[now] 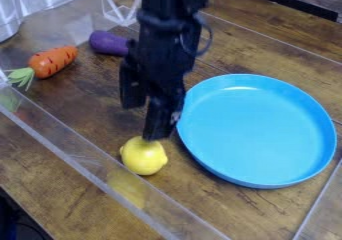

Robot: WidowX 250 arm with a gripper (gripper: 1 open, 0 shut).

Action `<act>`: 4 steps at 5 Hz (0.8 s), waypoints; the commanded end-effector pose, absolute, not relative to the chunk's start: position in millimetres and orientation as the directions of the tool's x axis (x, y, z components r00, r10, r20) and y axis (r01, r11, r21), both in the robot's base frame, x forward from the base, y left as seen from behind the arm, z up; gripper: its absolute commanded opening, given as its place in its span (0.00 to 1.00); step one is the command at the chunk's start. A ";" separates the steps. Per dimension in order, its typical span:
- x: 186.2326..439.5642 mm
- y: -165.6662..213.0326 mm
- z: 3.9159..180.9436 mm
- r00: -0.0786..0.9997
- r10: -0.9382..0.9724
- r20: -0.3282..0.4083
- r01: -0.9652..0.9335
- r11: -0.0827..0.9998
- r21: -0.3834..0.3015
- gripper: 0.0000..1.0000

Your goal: Put the lemon on the blue tray

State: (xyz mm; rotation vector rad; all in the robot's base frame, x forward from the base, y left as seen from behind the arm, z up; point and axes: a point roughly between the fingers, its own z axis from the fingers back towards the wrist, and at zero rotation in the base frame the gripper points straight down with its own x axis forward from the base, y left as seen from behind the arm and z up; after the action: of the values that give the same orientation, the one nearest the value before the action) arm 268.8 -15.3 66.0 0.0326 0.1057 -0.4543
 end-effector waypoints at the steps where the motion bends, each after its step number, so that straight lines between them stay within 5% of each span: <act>1: 271.0 -19.8 56.6 0.869 -0.489 -0.080 0.492 0.870 0.033 1.00; 3: 272.7 -19.6 27.2 0.853 -0.510 -0.105 0.517 0.855 0.049 1.00; 4: 273.3 -17.9 26.1 0.851 -0.512 -0.114 0.520 0.853 0.049 0.00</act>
State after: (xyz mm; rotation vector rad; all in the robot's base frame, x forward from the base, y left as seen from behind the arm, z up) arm 267.8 -15.2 19.9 0.0711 0.1228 -0.5312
